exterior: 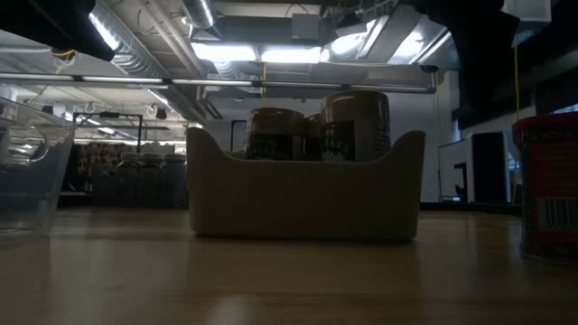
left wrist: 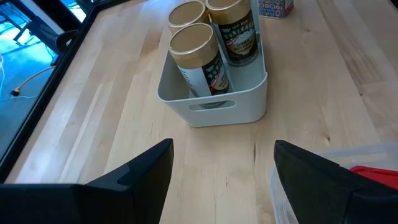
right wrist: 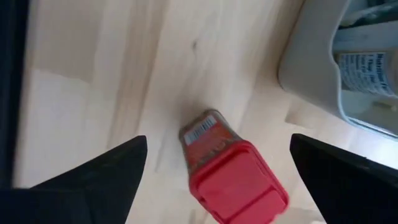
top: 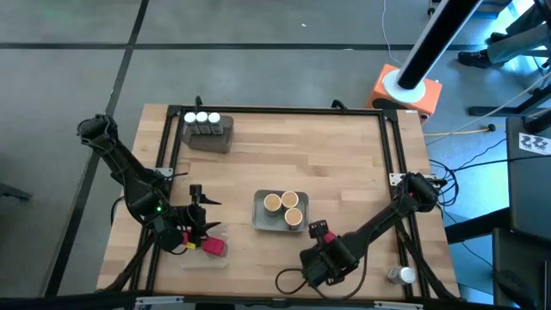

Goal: Sort spices by type
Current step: Put the red seasoning can into the white bin

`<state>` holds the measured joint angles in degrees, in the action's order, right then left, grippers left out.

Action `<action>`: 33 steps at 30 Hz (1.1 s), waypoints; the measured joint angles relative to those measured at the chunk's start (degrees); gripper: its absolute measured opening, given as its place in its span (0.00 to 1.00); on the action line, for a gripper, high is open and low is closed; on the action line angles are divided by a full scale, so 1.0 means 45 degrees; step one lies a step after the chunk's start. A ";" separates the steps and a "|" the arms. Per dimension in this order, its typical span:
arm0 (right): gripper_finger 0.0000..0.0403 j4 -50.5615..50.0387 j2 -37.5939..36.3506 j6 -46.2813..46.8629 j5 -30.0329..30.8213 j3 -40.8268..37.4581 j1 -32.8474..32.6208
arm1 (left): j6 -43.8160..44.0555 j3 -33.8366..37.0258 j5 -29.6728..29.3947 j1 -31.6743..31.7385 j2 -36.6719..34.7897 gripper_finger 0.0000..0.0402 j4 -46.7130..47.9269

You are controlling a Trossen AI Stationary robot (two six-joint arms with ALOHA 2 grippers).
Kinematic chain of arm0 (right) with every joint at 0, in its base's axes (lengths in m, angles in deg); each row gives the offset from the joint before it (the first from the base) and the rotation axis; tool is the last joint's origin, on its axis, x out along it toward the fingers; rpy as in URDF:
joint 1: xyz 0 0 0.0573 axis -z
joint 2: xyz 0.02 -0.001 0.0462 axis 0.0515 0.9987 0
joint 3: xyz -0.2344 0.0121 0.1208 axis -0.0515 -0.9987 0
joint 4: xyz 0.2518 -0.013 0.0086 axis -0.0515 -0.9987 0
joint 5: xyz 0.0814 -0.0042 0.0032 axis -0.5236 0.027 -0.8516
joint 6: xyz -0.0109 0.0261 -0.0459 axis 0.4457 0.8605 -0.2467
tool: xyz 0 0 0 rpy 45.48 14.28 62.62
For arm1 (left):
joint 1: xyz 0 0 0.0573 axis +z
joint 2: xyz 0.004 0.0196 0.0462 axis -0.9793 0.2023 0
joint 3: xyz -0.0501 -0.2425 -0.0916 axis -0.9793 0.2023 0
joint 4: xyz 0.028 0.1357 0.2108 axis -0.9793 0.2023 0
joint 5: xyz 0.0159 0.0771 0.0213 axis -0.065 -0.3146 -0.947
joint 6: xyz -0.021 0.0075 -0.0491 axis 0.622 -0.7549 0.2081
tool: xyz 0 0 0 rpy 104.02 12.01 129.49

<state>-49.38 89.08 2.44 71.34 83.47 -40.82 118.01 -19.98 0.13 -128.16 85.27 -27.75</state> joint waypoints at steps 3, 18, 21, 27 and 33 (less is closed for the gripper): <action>0.96 -0.0432 0.0000 -0.0144 0.0119 0.0000 -0.0010 | 0.0003 0.0000 0.0000 0.0000 0.0000 0.65 0.0002; 0.96 -0.0412 0.0024 0.0032 -0.0353 -0.1251 0.0005 | 0.0003 0.0000 -0.0003 0.0001 0.0000 0.65 0.0005; 0.96 -0.0187 0.0024 -0.0099 -0.0961 -0.1397 0.0113 | 0.0003 0.0000 -0.0005 0.0001 0.0000 0.65 0.0007; 0.96 0.0394 0.0024 0.0506 -0.1267 -0.1964 0.0277 | 0.0003 0.0000 -0.0005 -0.0001 0.0000 0.65 -0.0003; 0.96 0.0472 0.0024 0.1091 -0.1376 -0.2074 0.0364 | 0.0003 0.0000 -0.0005 0.0002 0.0000 0.65 -0.0003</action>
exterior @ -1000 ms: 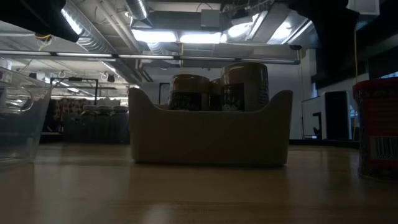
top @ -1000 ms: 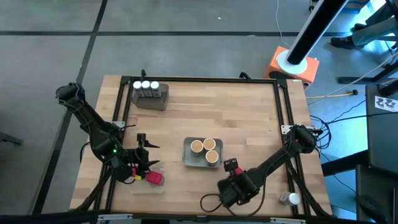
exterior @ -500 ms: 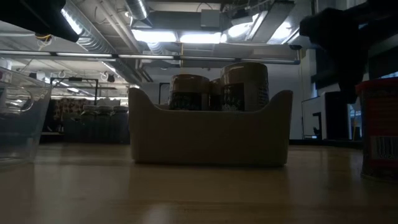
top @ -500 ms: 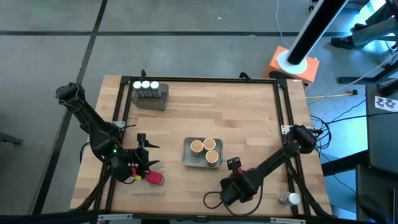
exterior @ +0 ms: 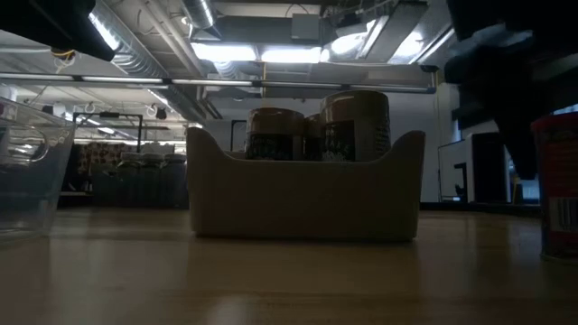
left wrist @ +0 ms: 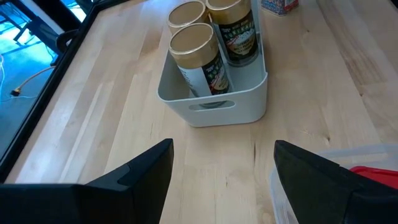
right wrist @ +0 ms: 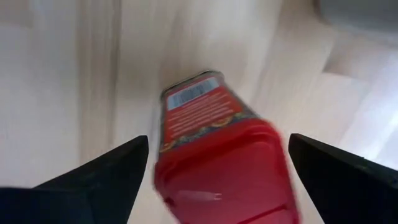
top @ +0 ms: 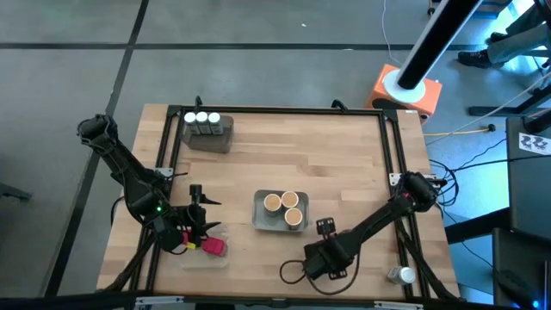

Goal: Sort spices by type
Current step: Put the red seasoning can into the white bin

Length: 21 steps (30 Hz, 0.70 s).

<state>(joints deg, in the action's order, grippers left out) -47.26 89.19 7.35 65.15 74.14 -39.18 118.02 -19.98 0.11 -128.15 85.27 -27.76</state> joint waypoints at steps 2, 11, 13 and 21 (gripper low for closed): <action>0.96 0.0001 0.0000 0.0150 -0.0324 0.0000 0.0100 | 0.0000 0.0000 0.0000 -0.0001 0.0000 0.65 -0.0005; 0.96 -0.0026 0.0000 0.0896 -0.0302 0.0000 0.0748 | 0.0000 0.0000 -0.0005 -0.0004 0.0000 0.65 -0.0024; 0.96 -0.0006 0.0000 0.0881 -0.0195 0.0000 0.0741 | 0.0005 0.0000 -0.0005 0.0000 0.0000 0.65 -0.0024; 0.96 0.0131 0.0000 0.1525 -0.0411 0.0000 0.0788 | 0.0000 0.0000 -0.0005 -0.0005 0.0000 0.65 -0.0024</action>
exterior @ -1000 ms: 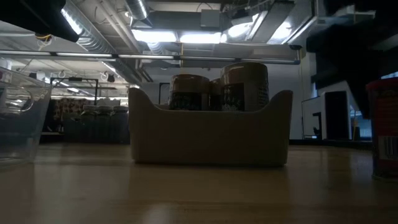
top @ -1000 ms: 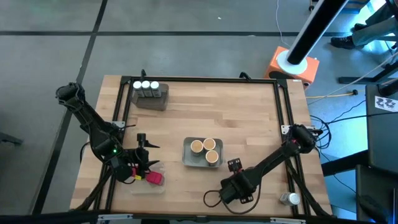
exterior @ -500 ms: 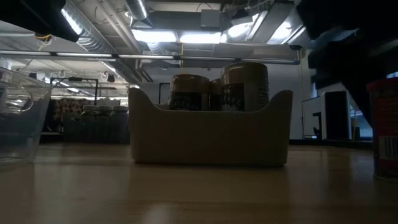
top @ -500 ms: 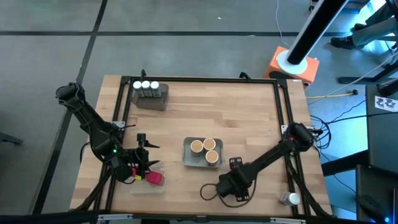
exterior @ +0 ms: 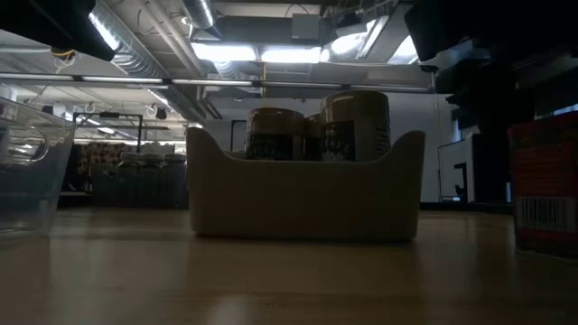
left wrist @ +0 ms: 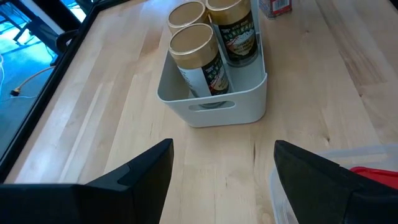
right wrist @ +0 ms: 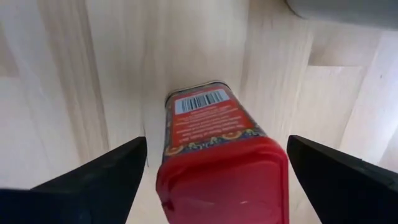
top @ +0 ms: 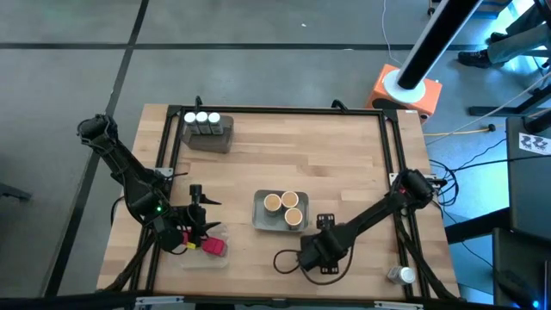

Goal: Sort spices by type
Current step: Put the red seasoning can into the white bin

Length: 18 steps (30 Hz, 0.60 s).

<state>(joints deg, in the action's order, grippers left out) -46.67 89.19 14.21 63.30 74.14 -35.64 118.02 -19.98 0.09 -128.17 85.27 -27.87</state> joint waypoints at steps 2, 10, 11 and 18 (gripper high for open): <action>0.96 -0.0050 0.0000 0.0015 -0.0170 -0.0001 0.0060 | 0.0001 0.0000 0.0003 0.0005 0.0000 0.65 0.0003; 0.85 0.0816 -0.0005 0.0136 -0.1357 -0.0839 0.0217 | 0.0005 0.0000 0.0000 0.0002 0.0000 0.65 0.0000; 0.81 0.0864 -0.0005 0.0140 -0.1328 -0.0961 0.0208 | 0.0005 0.0000 0.0001 0.0005 0.0000 0.65 0.0001; 0.55 0.0818 -0.0005 0.0704 -0.0768 -0.1127 0.0185 | 0.0002 0.0000 0.0000 0.0002 0.0000 0.65 0.0002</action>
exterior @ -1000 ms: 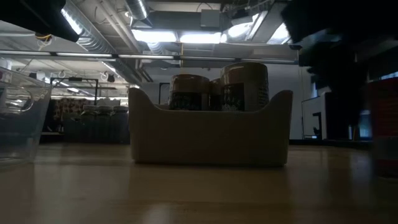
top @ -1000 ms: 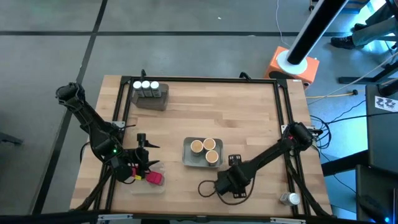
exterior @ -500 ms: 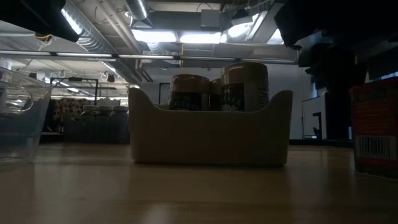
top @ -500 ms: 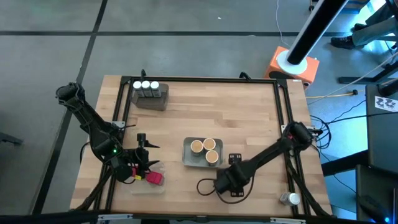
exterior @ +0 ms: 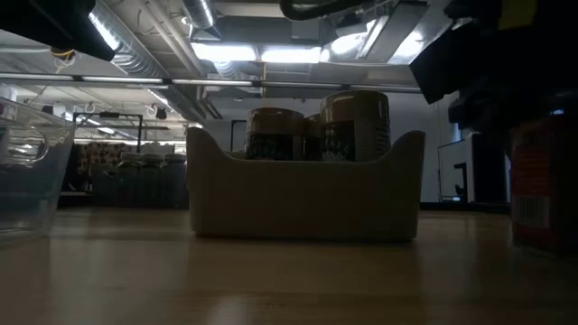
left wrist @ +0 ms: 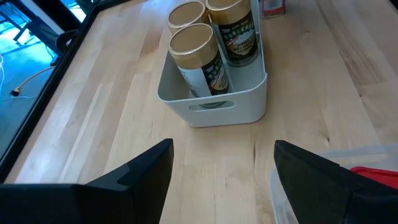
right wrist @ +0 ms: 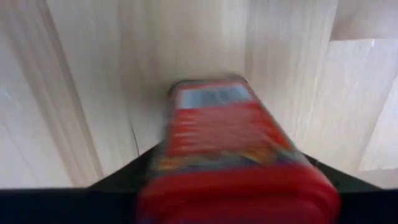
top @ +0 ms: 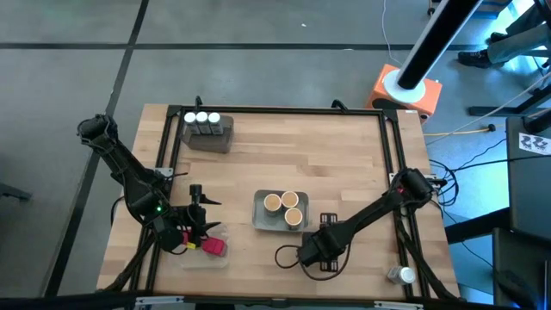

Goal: Sort spices by type
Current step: Put the red seasoning can into the white bin

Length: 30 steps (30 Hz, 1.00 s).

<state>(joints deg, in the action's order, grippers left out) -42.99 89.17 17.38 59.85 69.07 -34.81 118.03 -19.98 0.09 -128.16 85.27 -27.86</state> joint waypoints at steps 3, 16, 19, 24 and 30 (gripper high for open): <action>0.49 -0.0008 -0.0005 0.0278 0.0007 0.0005 0.0004 | 0.0003 0.0000 0.0000 0.0001 0.0000 0.65 -0.0002; 0.54 0.2978 -0.0019 0.1696 -0.0795 0.0010 0.0004 | -0.0001 0.0000 0.0000 -0.0001 0.0000 0.65 -0.0007; 0.50 0.3902 -0.0019 0.1758 -0.0590 0.0010 0.0004 | 0.0003 0.0000 0.0000 0.0003 0.0000 0.65 -0.0007; 0.48 0.4568 -0.0019 0.1743 0.0468 0.0010 0.0004 | 0.0003 0.0000 0.0000 0.0003 0.0000 0.65 -0.0012; 0.54 0.5737 -0.0019 0.1582 0.1327 0.0010 0.0009 | 0.0003 0.0000 0.0000 0.0003 0.0000 0.65 -0.0012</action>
<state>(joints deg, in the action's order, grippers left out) -17.17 89.08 24.50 65.82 69.11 -34.77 118.04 -19.98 0.09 -128.15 85.27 -27.91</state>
